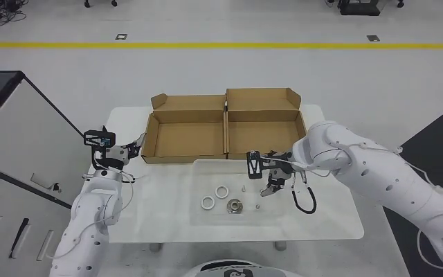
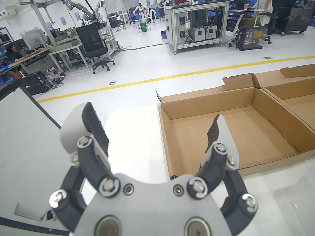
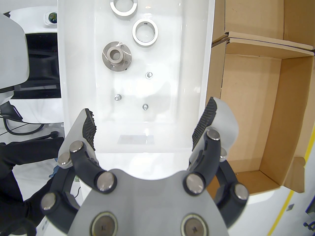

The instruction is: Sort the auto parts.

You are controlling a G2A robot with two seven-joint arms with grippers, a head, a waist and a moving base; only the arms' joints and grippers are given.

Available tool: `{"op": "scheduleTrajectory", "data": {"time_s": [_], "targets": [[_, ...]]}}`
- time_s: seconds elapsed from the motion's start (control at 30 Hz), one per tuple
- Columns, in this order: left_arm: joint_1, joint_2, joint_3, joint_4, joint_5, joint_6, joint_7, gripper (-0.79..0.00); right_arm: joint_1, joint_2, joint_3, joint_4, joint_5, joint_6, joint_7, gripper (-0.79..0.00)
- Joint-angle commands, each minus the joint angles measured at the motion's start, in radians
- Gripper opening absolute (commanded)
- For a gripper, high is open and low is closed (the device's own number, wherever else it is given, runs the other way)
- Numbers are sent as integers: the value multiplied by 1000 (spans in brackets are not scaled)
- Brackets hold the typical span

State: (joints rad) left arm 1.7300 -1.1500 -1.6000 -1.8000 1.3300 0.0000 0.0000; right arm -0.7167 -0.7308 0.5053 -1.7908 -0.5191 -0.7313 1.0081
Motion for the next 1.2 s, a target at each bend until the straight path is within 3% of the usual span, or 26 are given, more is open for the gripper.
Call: {"op": "scheduleTrajectory", "data": {"time_s": [0.0, 0.1, 0.47, 0.8, 0.87, 1.07, 1.17], "targets": [[0, 0, 0, 0, 0, 0, 0, 0, 0, 0, 0, 0, 0, 0, 0, 0], [0, 0, 0, 0, 0, 0, 0, 0, -6, -2, -1, -35, -17, 36, 13, 0], [0, 0, 0, 0, 0, 0, 0, 0, 45, -39, -58, -96, 37, 179, 259, 0], [0, 0, 0, 0, 0, 0, 0, 0, 107, -106, -165, -57, 24, 224, 305, 0], [0, 0, 0, 0, 0, 0, 0, 0, 115, -118, -186, -43, 24, 232, 312, -71], [0, 0, 0, 0, 0, 0, 0, 0, 140, -148, -227, -12, 32, 250, 331, -123], [0, 0, 0, 0, 0, 0, 0, 0, 143, -158, -241, -2, 35, 256, 337, -191]]}}
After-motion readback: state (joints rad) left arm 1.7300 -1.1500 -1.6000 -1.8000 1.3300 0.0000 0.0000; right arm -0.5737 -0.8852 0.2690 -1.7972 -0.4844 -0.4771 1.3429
